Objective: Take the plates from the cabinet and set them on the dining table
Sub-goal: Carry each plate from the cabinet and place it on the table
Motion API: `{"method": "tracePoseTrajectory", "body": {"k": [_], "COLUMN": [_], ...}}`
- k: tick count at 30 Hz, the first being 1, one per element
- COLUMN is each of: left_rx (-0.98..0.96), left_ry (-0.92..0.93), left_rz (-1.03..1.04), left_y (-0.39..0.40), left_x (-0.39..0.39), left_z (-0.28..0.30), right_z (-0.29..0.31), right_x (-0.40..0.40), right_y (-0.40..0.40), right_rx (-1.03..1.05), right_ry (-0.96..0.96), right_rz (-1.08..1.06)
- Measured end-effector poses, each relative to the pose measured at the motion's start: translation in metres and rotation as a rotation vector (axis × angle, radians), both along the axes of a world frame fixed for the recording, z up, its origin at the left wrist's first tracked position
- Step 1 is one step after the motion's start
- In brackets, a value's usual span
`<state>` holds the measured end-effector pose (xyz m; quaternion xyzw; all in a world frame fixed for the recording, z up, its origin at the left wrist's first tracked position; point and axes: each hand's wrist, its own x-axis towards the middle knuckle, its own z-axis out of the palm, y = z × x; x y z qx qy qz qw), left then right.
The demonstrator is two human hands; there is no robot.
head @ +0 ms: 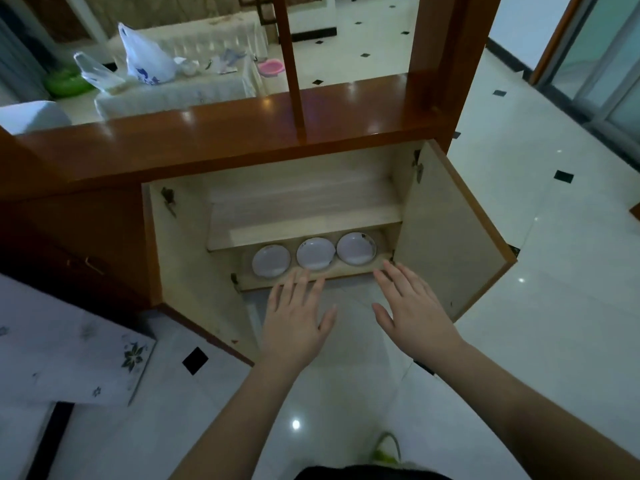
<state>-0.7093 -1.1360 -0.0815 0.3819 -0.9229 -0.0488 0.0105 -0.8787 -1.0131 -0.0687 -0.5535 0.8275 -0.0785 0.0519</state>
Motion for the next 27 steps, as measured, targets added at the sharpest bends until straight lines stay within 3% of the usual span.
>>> {"method": "tracePoseTrajectory", "body": {"k": [7, 14, 20, 27], "left_rx": [0.060, -0.079, -0.005, 0.004], "left_ry": [0.031, 0.089, 0.057, 0.045], "left_rz": [-0.018, -0.182, -0.251, -0.270], "left_y": [-0.064, -0.133, -0.177, -0.217], "left_x": [-0.026, -0.061, -0.103, -0.157], "left_z": [-0.018, -0.043, -0.062, -0.114], "right_z": [-0.017, -0.039, -0.062, -0.117], "right_x": [-0.031, -0.048, -0.060, -0.108], "right_y": [-0.059, -0.119, -0.156, -0.204], "right_rx": [0.016, 0.015, 0.032, 0.044], "right_ry": [-0.022, 0.004, -0.011, -0.056], "right_rz": [-0.001, -0.107, -0.185, -0.185]}}
